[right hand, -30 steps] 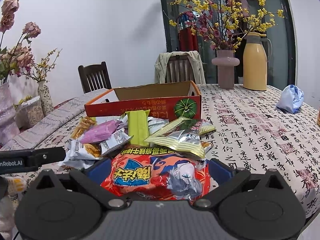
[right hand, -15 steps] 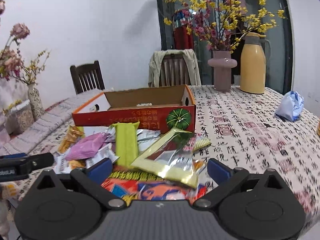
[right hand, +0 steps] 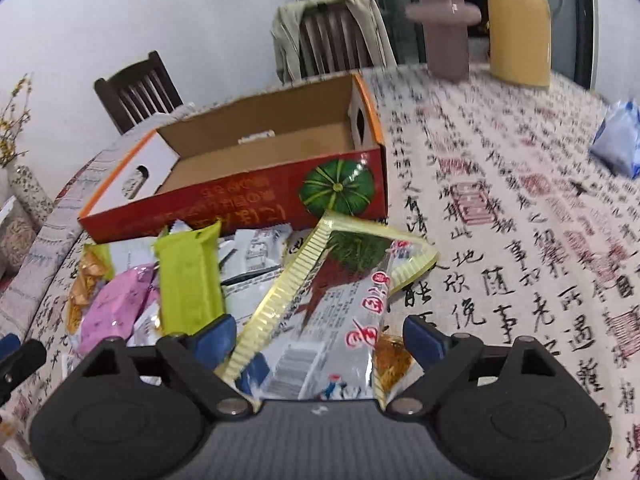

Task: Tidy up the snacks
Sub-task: 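Grasp the silver-gold wrapped bar with the right gripper while the left gripper grasps a cracker packet, then carry both packets over the cardboard box and open both grippers to drop them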

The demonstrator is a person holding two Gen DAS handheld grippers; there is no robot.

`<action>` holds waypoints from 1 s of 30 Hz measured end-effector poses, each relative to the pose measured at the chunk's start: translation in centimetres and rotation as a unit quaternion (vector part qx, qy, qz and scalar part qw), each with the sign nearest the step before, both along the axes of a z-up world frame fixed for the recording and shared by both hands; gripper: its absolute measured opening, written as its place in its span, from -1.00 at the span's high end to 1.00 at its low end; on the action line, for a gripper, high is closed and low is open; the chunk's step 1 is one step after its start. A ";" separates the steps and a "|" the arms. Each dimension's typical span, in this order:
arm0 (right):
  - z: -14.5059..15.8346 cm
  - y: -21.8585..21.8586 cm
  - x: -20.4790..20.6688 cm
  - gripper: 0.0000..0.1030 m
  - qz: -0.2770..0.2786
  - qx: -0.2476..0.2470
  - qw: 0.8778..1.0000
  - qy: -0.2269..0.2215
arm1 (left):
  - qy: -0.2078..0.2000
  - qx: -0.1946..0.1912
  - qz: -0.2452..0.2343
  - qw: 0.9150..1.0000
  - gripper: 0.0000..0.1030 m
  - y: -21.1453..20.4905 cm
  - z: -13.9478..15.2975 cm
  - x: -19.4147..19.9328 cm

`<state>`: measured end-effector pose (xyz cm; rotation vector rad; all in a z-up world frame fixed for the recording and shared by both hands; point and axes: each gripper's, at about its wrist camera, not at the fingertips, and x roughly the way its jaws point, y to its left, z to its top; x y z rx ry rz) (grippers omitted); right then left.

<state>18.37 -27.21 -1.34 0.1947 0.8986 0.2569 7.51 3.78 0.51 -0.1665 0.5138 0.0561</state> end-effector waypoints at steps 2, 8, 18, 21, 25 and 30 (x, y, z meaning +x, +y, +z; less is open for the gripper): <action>-0.3 -0.1 0.4 -0.65 -0.004 0.002 1.000 0.005 | 0.003 -0.001 0.002 1.000 -1.00 0.2 -0.1 0.4; -0.6 -0.1 0.7 -0.27 -0.006 0.008 1.000 0.004 | 0.006 -0.001 0.002 1.000 -1.00 0.4 -0.2 0.9; -0.4 -1.9 -0.4 0.35 -0.012 0.025 0.998 -0.051 | 0.006 0.015 0.007 1.000 -1.00 0.9 -0.1 1.7; -0.4 -2.3 -0.7 0.37 -0.016 0.034 0.997 -0.063 | 0.010 0.024 0.014 1.000 -1.00 1.3 -0.1 2.2; -0.3 -3.0 -1.4 0.37 -0.022 0.049 0.995 -0.088 | 0.019 0.038 0.014 0.999 -0.94 1.8 -0.3 3.2; 0.3 -3.9 -2.1 0.37 -0.034 0.075 0.990 -0.118 | 0.041 0.043 -0.009 0.998 -0.54 2.1 -1.0 4.9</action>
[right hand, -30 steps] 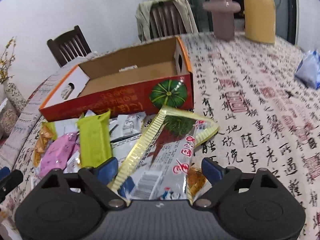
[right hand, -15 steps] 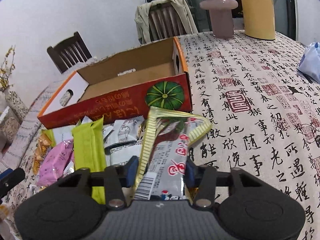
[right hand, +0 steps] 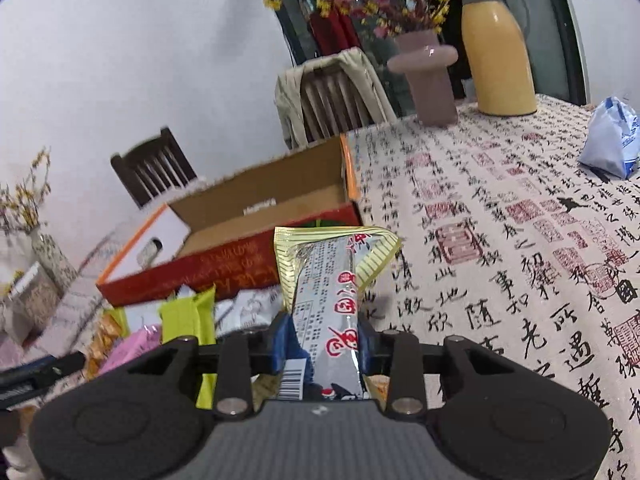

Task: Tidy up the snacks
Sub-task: 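Carry both packets over the cardboard box and open both grippers to drop them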

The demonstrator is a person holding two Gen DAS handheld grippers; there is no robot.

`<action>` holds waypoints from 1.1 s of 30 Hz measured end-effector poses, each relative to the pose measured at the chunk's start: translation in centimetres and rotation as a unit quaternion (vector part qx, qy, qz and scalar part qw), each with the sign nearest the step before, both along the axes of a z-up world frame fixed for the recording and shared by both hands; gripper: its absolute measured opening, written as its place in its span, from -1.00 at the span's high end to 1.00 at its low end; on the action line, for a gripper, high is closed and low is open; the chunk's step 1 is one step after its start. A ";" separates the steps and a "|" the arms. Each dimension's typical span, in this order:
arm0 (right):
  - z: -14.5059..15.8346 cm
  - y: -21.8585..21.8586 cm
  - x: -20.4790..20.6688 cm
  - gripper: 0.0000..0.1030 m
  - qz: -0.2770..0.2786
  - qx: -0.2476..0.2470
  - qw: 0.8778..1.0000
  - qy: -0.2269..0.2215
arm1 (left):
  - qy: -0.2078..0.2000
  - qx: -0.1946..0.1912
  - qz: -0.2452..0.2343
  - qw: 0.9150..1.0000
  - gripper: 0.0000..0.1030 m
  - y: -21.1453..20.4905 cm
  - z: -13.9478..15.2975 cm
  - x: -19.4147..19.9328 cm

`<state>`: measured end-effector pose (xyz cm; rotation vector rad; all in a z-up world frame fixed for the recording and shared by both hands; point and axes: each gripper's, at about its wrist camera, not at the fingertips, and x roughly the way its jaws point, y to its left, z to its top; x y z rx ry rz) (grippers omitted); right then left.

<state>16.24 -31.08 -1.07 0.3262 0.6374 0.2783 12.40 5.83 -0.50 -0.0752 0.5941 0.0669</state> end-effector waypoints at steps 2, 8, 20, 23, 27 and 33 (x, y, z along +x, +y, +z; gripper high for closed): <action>0.1 -0.3 -0.1 0.37 -0.003 0.010 1.000 -0.007 | 0.012 -0.007 -0.019 1.000 -0.34 0.0 -0.4 0.6; 0.0 -0.7 0.0 0.37 -0.007 0.023 1.000 -0.012 | 0.030 -0.031 -0.039 0.998 0.15 0.5 -1.5 1.7; 0.4 -0.4 -0.4 0.37 -0.001 0.019 0.999 -0.034 | -0.003 -0.023 -0.040 0.999 0.26 0.6 0.1 0.1; 1.2 -0.4 -0.5 0.37 -0.001 0.019 0.999 -0.047 | -0.020 -0.020 -0.038 0.999 0.26 0.4 1.2 -0.1; 2.5 -0.2 -0.4 0.37 0.000 0.022 0.998 -0.065 | -0.040 -0.017 -0.036 0.998 0.26 0.0 2.8 0.0; 5.2 1.3 1.0 0.37 0.012 0.021 0.995 -0.098 | -0.071 -0.013 -0.029 0.997 0.26 -0.8 5.6 1.7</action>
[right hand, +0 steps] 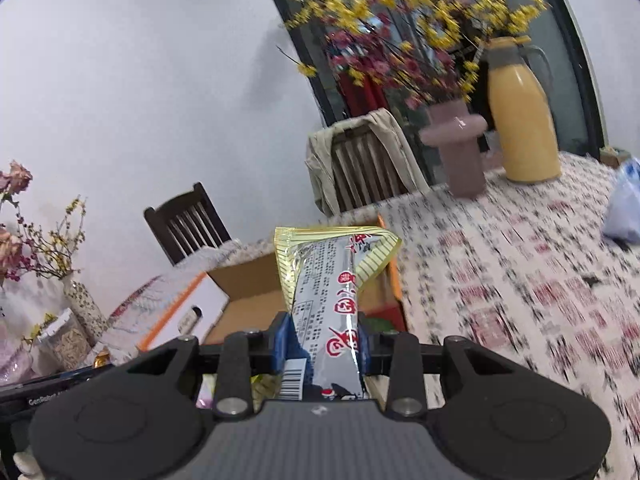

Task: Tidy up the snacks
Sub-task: 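Carry both packets over the cardboard box and open both grippers to drop them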

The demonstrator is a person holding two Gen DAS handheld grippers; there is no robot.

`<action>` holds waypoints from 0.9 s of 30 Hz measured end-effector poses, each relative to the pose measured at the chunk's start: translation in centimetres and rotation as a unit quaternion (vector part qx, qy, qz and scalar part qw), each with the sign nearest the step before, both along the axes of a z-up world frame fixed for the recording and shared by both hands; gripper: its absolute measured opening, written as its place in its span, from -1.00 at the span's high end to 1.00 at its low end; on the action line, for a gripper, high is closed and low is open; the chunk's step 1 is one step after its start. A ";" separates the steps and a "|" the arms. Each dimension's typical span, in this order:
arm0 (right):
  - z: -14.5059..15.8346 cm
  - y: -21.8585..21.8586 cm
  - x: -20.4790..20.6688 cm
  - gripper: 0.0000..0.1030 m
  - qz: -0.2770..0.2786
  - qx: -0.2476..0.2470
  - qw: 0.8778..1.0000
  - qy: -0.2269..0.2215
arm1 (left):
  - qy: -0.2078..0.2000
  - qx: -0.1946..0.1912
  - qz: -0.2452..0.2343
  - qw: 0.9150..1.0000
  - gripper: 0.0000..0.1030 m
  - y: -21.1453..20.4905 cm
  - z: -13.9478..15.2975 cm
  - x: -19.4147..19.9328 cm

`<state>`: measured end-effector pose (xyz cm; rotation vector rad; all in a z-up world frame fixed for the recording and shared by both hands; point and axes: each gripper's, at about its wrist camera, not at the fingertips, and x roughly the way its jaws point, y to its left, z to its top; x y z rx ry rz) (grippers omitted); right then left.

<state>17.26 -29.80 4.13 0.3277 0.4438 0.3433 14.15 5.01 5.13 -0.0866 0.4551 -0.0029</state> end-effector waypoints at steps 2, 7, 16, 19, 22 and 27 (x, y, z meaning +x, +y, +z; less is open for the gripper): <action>0.9 0.6 0.8 0.37 0.005 -0.002 1.000 -0.013 | -0.008 -0.001 0.001 1.000 0.26 -0.3 0.9 0.8; 2.8 2.3 3.7 0.37 0.011 -0.030 0.999 -0.029 | -0.016 0.008 0.005 1.000 0.26 -1.2 2.4 3.3; 2.9 4.4 10.6 0.37 0.013 -0.038 0.999 -0.001 | -0.011 0.006 0.025 1.000 0.26 -1.9 2.7 8.5; 1.5 4.7 12.4 0.37 0.010 -0.032 0.999 0.017 | -0.001 0.008 0.032 0.999 0.26 -1.9 2.1 10.3; 0.0 5.1 14.1 0.37 0.009 -0.038 0.999 0.032 | 0.012 0.012 0.042 0.999 0.26 -1.8 1.0 12.4; -2.2 5.2 15.4 0.37 0.013 -0.041 0.998 0.045 | 0.022 0.008 0.048 0.999 0.26 -1.6 -1.1 14.1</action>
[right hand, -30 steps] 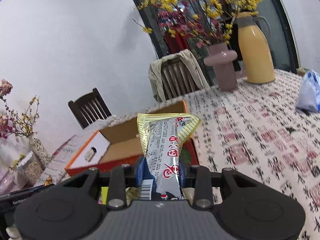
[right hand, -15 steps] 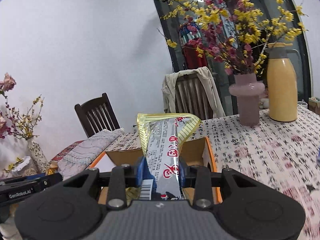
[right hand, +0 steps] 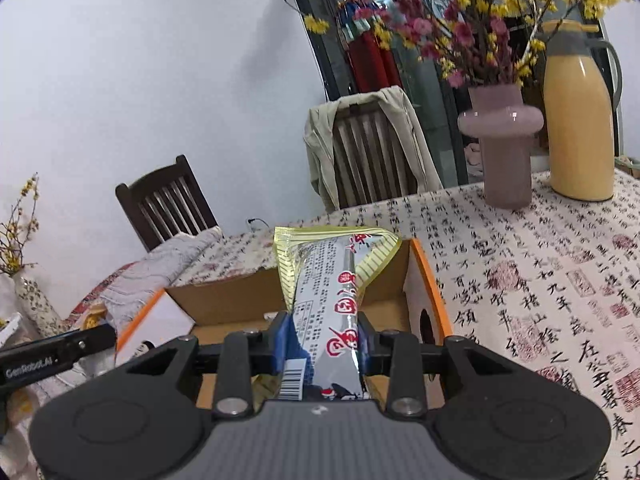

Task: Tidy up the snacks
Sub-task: 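Carry both packets over the cardboard box and open both grippers to drop them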

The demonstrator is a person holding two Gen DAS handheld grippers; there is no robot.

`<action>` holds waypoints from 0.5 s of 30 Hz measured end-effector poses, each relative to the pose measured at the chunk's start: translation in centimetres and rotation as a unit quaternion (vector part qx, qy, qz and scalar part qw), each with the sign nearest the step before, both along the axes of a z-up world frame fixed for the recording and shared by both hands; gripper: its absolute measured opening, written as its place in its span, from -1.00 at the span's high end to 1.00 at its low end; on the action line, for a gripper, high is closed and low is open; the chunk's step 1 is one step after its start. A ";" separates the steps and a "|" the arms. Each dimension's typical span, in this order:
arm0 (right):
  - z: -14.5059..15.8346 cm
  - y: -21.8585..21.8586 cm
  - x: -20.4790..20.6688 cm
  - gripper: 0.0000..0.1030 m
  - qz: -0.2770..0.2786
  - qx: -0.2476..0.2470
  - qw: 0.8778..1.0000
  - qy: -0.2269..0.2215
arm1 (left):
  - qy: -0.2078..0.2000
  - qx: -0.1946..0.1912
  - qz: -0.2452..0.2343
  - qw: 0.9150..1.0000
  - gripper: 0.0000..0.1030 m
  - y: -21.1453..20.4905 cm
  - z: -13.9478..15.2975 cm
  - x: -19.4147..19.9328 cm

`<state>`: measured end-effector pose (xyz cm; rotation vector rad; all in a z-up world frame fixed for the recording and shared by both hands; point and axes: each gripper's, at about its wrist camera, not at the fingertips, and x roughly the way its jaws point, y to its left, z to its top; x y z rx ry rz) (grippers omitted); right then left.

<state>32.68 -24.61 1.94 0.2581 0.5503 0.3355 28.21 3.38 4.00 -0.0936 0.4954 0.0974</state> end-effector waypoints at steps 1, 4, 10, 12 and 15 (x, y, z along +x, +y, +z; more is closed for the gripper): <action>-0.3 0.0 0.2 0.37 0.000 -0.002 1.000 0.004 | 0.008 0.006 -0.003 1.000 0.26 -0.2 -0.5 0.3; -0.8 0.2 0.5 0.36 0.002 -0.008 1.000 0.011 | 0.017 0.000 -0.011 1.000 0.25 0.0 -1.0 0.6; -0.9 -0.4 0.1 -0.56 -0.023 -0.007 1.000 0.010 | -0.020 -0.012 -0.004 1.000 -0.83 0.2 -0.5 -0.9; -0.7 -1.0 -0.3 -0.96 -0.031 0.007 1.000 0.000 | -0.045 -0.015 0.003 0.999 -1.00 0.3 0.1 -1.8; -0.2 -1.8 -0.6 -1.00 -0.038 0.025 0.999 -0.012 | -0.050 -0.013 0.011 0.999 -1.00 0.3 0.4 -2.1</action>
